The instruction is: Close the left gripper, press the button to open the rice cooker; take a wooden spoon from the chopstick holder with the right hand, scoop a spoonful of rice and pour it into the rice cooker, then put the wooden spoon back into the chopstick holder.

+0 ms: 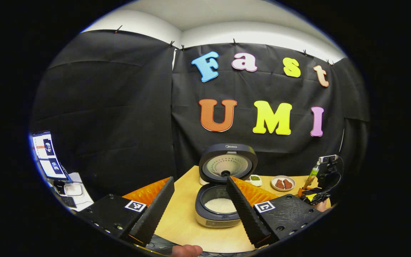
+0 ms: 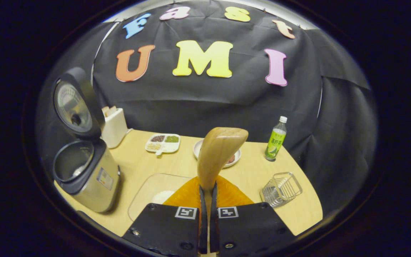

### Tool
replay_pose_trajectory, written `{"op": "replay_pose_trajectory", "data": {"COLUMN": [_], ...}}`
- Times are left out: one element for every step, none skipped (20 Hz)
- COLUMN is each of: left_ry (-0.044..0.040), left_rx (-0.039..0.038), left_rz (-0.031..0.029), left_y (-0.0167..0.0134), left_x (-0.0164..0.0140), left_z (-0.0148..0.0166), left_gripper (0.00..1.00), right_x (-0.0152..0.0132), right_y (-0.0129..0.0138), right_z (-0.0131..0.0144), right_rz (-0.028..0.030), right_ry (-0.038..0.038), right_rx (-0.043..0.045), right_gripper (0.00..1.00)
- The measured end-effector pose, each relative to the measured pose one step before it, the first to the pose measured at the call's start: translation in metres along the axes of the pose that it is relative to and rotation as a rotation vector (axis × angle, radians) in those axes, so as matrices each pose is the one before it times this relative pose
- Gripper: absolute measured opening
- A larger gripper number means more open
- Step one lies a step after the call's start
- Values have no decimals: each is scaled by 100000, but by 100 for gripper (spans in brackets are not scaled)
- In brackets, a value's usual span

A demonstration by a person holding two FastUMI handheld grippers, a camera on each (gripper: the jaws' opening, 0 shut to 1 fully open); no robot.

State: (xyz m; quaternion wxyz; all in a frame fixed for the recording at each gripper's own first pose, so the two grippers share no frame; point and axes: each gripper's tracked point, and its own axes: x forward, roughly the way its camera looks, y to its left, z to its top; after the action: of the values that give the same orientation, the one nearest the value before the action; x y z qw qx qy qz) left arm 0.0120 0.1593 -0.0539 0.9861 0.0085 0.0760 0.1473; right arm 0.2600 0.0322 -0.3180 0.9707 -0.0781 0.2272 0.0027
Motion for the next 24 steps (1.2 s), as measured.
{"op": "replay_pose_trajectory", "data": {"left_ry": [1052,892,708,291,-48,186,534,302,-165,-182,47,486,846,633,297,-11,-134,-120,191,95,35,-206,-166,-240], "left_rx": [731,776,691,450,320,-21,-198,-380,-561,-584,-308,-72,193,202,121,-134,-262,-165,-133,-267,-561,-495,-229,-74], "left_rz": [111,89,-212,79,116,92,179,276,276,207,172,116,66,47,115,300,188,154,123,5,-253,-214,-387,-334], "left_y": [486,382,172,250,218,256,410,346,164,120,-25,-31,-41,-10,-45,-14,66,71,-8,-42,-33,-14,-86,-95], "left_x": [22,219,104,-25,285,47,211,112,57,70,187,-18,55,118,91,-1,76,-32,-125,23,-72,6,-15,-84], "left_z": [-397,-331,-273,-79,-30,-7,-143,-79,-44,129,-27,-71,-431,-132,-11,87,82,105,-9,54,46,97,142,196], "left_gripper": [95,95,95,95,95,95,95,95,95,95,95,95,95,95,95,95,95,95,95,95,95,95,95,95], "right_x": [496,591,375,418,237,291,7,-127,-162,-152,-124,83,-52,-16,-68,11,-51,-141,-204,-93,-221,-327,-347,-322], "right_y": [106,318,367,438,663,746,727,972,1249,937,463,228,201,93,166,-25,-90,-43,-160,-23,-10,197,158,58], "right_z": [-572,-614,-632,-1057,-1132,-118,-167,-75,-138,-254,12,-75,-90,-38,19,-11,34,-19,48,111,161,106,244,243], "right_rz": [-1736,-574,-286,225,1135,377,942,2808,3555,2770,1394,1062,638,1306,1694,1105,1119,908,787,1061,1299,1728,1778,1171], "right_ry": [468,560,1298,2765,3552,632,561,1195,1426,1073,1188,1249,1572,1832,1732,1618,1541,1359,899,818,335,77,191,-106], "right_rx": [-3052,-1481,193,1540,3731,3161,1842,2909,3712,3934,3519,4013,4425,5104,5884,5732,5199,4165,2959,2157,1512,1481,2083,2486], "right_gripper": [8,8,8,8,8,8,8,8,8,8,8,8,8,8,8,8,7,8,8,8,8,8,8,8]}}
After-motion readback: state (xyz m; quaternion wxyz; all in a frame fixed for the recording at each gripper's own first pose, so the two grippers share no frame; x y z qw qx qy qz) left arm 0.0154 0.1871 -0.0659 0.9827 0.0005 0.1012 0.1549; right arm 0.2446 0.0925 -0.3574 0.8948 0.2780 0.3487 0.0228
